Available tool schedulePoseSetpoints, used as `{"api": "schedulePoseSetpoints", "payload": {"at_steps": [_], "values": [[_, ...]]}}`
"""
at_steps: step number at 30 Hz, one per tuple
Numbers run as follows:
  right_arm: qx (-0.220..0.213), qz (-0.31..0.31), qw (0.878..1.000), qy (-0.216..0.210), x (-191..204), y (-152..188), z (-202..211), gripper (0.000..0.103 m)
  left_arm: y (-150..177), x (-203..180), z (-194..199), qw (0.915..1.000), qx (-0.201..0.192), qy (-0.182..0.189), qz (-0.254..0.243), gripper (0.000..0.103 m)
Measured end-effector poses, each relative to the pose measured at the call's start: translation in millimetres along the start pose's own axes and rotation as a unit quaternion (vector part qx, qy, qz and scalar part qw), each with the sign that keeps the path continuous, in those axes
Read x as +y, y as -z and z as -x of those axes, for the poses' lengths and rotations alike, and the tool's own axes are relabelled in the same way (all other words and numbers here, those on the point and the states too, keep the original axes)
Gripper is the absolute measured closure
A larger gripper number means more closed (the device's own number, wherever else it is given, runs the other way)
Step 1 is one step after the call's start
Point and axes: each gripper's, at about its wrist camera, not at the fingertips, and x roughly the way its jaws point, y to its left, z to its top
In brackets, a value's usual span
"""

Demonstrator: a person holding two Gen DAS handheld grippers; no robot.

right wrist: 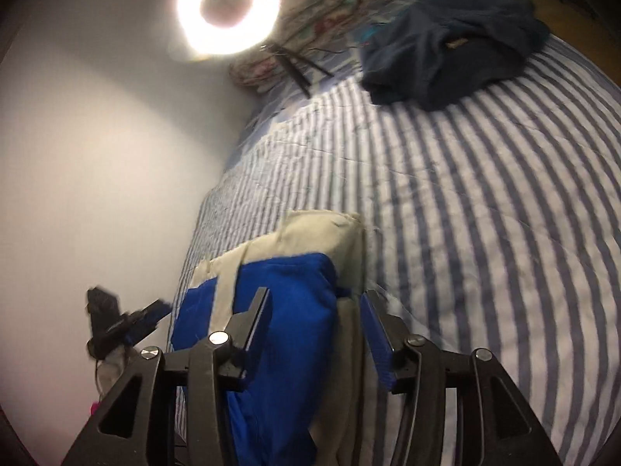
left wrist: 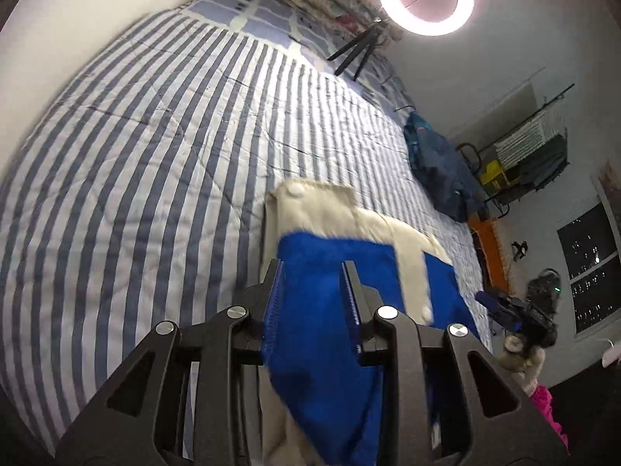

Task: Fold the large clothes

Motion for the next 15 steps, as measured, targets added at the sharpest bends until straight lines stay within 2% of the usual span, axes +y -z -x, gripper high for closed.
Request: {"api": "schedulePoseSetpoints", "payload": {"at_steps": [3, 4, 8, 10, 12, 15], "values": [[-0.004, 0.014, 1.000, -0.002, 7.1, 18.5, 13.2, 0.058, 27.1, -16.1, 21.0, 0.9997, 0.002, 0.009, -0.024, 0.075], [-0.003, 0.028, 1.000, 0.001, 16.4, 20.4, 11.1, 0.064, 34.8, -23.7, 23.8, 0.9994, 0.003, 0.011, -0.033, 0.075], [0.001, 0.140, 0.990, 0.021, 65.2, 52.5, 13.0, 0.066, 57.9, -42.2, 14.0, 0.9976, 0.018, 0.008, -0.067, 0.075], [0.012, 0.174, 0.984, 0.039, 80.3, 65.3, 8.0, 0.066, 63.5, -42.3, -1.0, 0.9979, 0.031, 0.004, -0.058, 0.075], [0.027, 0.179, 0.982, 0.054, 82.6, 71.0, -3.7, 0.066, 69.2, -38.5, -15.9, 0.9977, 0.038, -0.015, -0.054, 0.075], [0.044, 0.187, 0.976, 0.103, 73.5, 77.0, -19.1, 0.074, 79.6, -29.9, -36.0, 0.9954, 0.051, -0.052, -0.063, 0.075]]}}
